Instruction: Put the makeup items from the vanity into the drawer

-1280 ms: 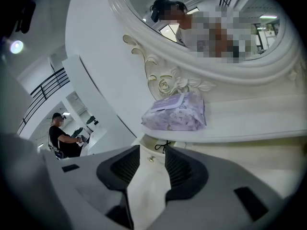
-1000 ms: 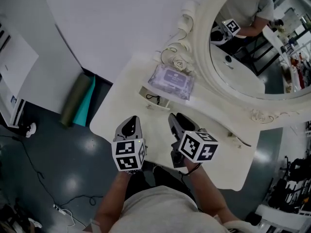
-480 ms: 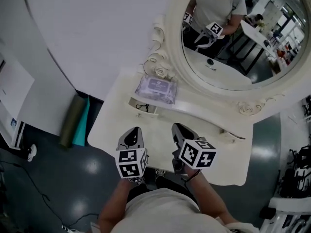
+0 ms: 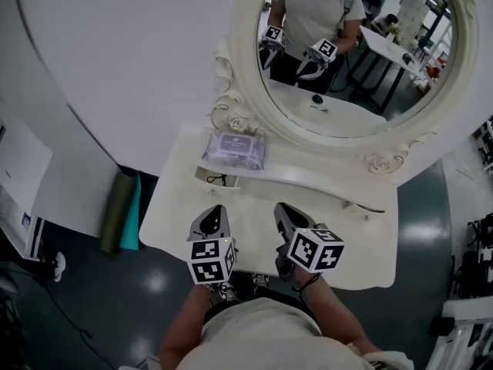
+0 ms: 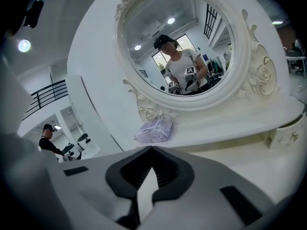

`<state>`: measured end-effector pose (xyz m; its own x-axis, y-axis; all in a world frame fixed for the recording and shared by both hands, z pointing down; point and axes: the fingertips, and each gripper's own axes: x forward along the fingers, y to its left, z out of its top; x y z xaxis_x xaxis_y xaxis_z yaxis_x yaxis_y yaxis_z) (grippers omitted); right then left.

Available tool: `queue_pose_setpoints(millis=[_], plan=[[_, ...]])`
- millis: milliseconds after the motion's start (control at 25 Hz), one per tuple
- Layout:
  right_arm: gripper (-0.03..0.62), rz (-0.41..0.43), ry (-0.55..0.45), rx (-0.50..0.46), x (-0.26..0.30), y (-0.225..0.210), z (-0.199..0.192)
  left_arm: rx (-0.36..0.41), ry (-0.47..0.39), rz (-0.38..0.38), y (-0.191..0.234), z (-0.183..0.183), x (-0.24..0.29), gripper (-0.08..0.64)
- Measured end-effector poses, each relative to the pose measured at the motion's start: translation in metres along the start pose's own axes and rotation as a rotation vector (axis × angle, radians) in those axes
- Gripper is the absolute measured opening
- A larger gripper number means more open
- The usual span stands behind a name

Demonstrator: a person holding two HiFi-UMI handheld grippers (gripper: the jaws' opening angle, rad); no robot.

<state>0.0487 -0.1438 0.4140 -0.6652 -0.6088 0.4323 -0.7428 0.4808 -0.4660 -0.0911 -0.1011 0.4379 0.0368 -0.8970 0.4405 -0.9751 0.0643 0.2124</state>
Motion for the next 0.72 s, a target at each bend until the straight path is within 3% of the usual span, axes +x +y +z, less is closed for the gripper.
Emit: queue_pose_setpoints(millis=[720], plan=[[0.018, -0.046, 0.001, 0.027, -0.009, -0.023, 0.004, 0.017, 0.006, -0.034, -0.019, 0.001, 0.010, 0.005]])
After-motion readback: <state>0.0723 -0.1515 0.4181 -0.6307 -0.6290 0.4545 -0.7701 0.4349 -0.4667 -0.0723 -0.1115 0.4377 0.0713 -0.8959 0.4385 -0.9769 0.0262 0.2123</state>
